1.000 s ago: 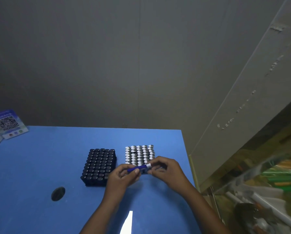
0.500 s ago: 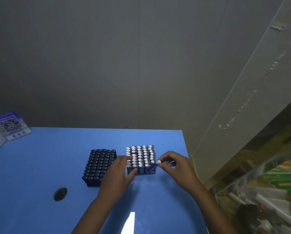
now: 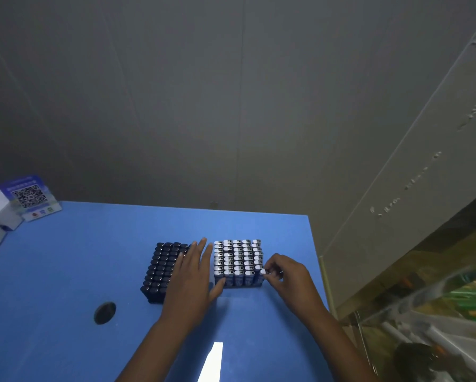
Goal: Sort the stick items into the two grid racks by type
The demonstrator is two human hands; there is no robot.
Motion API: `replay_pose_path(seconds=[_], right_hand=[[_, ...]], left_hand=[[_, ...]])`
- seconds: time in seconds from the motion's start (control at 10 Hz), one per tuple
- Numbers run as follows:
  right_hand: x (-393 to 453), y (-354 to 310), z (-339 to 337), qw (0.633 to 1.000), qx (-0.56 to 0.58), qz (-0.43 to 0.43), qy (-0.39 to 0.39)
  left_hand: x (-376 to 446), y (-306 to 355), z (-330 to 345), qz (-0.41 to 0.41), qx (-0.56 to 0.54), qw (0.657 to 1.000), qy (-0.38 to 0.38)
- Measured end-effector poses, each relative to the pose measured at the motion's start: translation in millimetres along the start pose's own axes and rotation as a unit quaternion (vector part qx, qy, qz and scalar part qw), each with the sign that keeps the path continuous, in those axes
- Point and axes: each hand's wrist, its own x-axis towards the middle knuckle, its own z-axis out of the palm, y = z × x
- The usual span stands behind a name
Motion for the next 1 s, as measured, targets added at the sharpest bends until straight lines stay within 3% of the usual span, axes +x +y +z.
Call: replay_pose_path(seconds=[0.5, 0.7, 0.9, 1.0], right_hand=[[3.1, 1.6, 11.8, 0.992, -0.109, -0.062, -0.013], [-3.4, -2.7, 10.0, 0.973, -0.209, -0.088, -0.045], [-19.9, -27.5, -7.1, 0.956, -0.268, -0.051, -0.106], [-39.2, -48.8, -14.2, 0.962, -0.261, -0.038, -0.070]], left_hand=[[1.8, -5.0, -1.7, -0.014, -0.033, 0.999, -0.003], [-5.1, -4.8, -9.7, -0.006, -0.020, 1.000, -0.002], [-28.1, -10.4, -25.2, 0.002, -0.027, 1.000, -0.002], [-42.8, -17.2, -43.5, 0.005, -0.024, 0.999, 0.026]])
